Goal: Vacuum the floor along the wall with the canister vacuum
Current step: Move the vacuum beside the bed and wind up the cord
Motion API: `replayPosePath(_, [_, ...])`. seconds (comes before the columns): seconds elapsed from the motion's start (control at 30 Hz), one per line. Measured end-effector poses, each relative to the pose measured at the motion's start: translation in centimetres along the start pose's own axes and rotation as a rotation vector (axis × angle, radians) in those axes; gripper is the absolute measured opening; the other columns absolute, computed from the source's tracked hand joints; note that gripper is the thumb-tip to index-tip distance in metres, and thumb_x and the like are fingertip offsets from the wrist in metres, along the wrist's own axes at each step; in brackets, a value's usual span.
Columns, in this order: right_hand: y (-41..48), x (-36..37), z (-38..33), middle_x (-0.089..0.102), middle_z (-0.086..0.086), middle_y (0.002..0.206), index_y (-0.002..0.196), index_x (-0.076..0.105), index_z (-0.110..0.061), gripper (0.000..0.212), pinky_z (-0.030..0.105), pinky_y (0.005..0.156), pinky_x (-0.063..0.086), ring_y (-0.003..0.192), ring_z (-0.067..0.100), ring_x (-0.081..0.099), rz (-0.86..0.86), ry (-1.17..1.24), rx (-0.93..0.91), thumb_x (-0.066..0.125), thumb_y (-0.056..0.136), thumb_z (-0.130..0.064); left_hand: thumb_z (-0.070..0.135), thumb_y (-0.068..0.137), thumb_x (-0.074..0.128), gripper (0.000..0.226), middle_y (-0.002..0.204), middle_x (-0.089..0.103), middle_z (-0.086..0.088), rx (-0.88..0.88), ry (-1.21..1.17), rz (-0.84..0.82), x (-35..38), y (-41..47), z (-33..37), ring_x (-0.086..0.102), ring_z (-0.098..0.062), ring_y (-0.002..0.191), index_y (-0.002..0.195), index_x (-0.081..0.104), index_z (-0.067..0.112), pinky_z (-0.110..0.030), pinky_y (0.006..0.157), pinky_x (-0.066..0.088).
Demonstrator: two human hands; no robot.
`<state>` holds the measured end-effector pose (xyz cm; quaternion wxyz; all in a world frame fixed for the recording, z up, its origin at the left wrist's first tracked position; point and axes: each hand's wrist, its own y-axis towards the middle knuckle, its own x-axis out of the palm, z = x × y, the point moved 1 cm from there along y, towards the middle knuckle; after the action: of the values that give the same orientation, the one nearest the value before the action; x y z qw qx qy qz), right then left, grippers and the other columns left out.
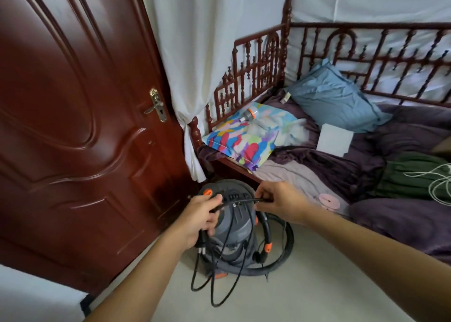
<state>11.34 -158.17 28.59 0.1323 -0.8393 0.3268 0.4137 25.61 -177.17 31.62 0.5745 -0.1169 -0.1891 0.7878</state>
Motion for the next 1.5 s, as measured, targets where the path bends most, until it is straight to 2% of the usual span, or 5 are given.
replayPosePath(0.27, [-4.0, 7.2, 11.7, 0.069, 0.007, 0.118, 0.114, 0.069, -0.019, 0.026, 0.032, 0.090, 0.050, 0.111, 0.028, 0.064, -0.231, -0.121, 0.556, 0.056, 0.092, -0.023, 0.025, 0.098, 0.049, 0.024, 0.043, 0.019, 0.008, 0.132, -0.205, 0.173, -7.1, -3.4, 4.8, 0.018, -0.005, 0.031, 0.080, 0.052, 0.010, -0.019, 0.037, 0.025])
replayPosePath(0.63, [-6.5, 15.6, 11.2, 0.070, 0.004, 0.089, 0.086, 0.062, -0.018, 0.019, 0.025, 0.068, 0.048, 0.088, 0.022, 0.067, -0.522, -0.130, 0.650, 0.048, 0.097, -0.024, 0.019, 0.098, 0.053, 0.020, 0.048, 0.029, 0.002, 0.025, 0.106, 0.250, -11.0, -0.9, -0.5, 0.024, -0.010, 0.035, 0.081, 0.050, 0.009, -0.020, 0.039, 0.024])
replayPosePath(0.83, [-7.3, 15.4, 11.6, 0.060, -0.007, 0.076, 0.084, 0.068, -0.021, 0.016, 0.008, 0.051, 0.032, 0.074, 0.012, 0.055, -0.221, 0.049, 0.779, 0.058, 0.097, -0.024, 0.018, 0.091, 0.065, 0.017, 0.052, 0.033, 0.000, -0.095, 0.347, 0.035, -13.2, 4.1, -3.7, 0.028, -0.012, 0.042, 0.082, 0.053, 0.009, -0.023, 0.041, 0.027])
replayPosePath(1.33, [6.5, 17.7, 3.5, 0.063, -0.001, 0.084, 0.085, 0.057, -0.034, 0.011, 0.032, 0.070, 0.045, 0.085, 0.025, 0.063, 0.167, 0.233, 0.775, 0.067, 0.089, -0.037, 0.027, 0.098, 0.050, 0.024, 0.052, 0.026, 0.003, -0.077, 0.407, -0.530, -16.7, 18.9, 3.9, 0.020, -0.009, 0.038, 0.094, 0.058, 0.005, -0.021, 0.039, 0.025])
replayPosePath(1.5, [12.1, 16.8, 6.1, 0.034, -0.002, 0.153, 0.151, 0.005, -0.048, 0.133, 0.042, 0.109, 0.040, 0.137, 0.019, 0.040, 0.135, 0.318, 0.725, 0.072, 0.043, -0.086, 0.026, 0.095, 0.051, 0.024, 0.050, 0.022, 0.004, -0.248, 0.232, -0.796, -15.1, 23.6, 7.7, 0.018, -0.006, 0.034, 0.091, 0.057, 0.004, -0.017, 0.037, 0.023])
